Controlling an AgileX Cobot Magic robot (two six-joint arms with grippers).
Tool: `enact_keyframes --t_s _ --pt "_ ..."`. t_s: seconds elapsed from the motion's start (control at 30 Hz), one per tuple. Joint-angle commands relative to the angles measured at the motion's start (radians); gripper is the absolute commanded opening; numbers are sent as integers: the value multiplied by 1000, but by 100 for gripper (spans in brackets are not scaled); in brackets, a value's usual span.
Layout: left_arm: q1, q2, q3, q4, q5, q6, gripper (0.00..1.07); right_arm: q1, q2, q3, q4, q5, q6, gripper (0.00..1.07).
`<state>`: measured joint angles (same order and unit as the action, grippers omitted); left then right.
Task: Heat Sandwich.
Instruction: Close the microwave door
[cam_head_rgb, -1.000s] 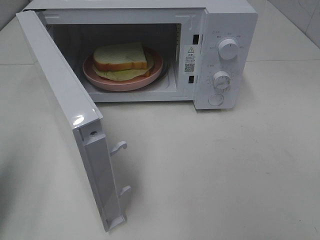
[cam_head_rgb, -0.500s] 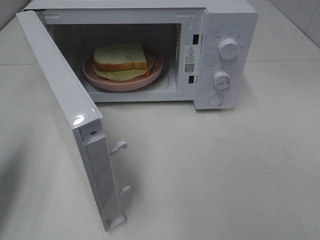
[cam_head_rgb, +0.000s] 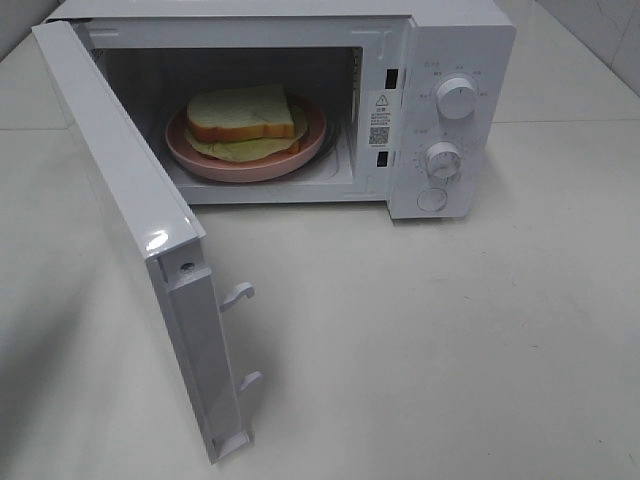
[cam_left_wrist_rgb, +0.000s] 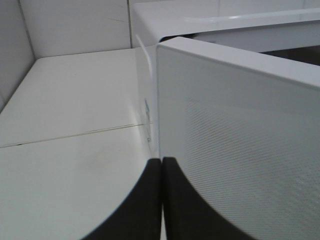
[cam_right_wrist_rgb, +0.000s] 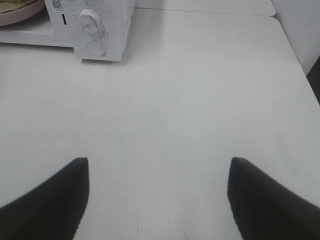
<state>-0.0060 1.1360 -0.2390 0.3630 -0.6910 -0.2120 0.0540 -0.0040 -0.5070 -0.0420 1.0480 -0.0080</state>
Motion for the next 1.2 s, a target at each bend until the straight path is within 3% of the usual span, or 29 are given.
enact_keyframes --t_s 0.03,0.1,0.27,0.47,0.7,0.83,1.0,1.2 --pt "3 46 -14 86 -65 -51 0 -7 -26 3 -5 -11 8 75" --pt "-6 69 -24 101 -73 -70 0 -7 -26 3 -5 -11 8 75" --pt "-95 119 -44 92 -74 -40 0 -7 -26 3 -5 -11 8 75" --pt "-177 187 -46 18 -87 -34 0 -7 -26 3 -5 -11 8 75" --pt "-264 246 -46 -96 -122 70 0 -7 -26 3 -5 -11 8 75" --pt "-355 293 -61 -249 -131 172 0 -7 -26 3 -5 -11 8 75" --pt "-432 348 -122 -331 -127 212 0 -7 -26 3 -5 -11 8 75" --pt "-492 411 -197 -372 -124 212 0 -7 -26 3 -5 -11 8 75"
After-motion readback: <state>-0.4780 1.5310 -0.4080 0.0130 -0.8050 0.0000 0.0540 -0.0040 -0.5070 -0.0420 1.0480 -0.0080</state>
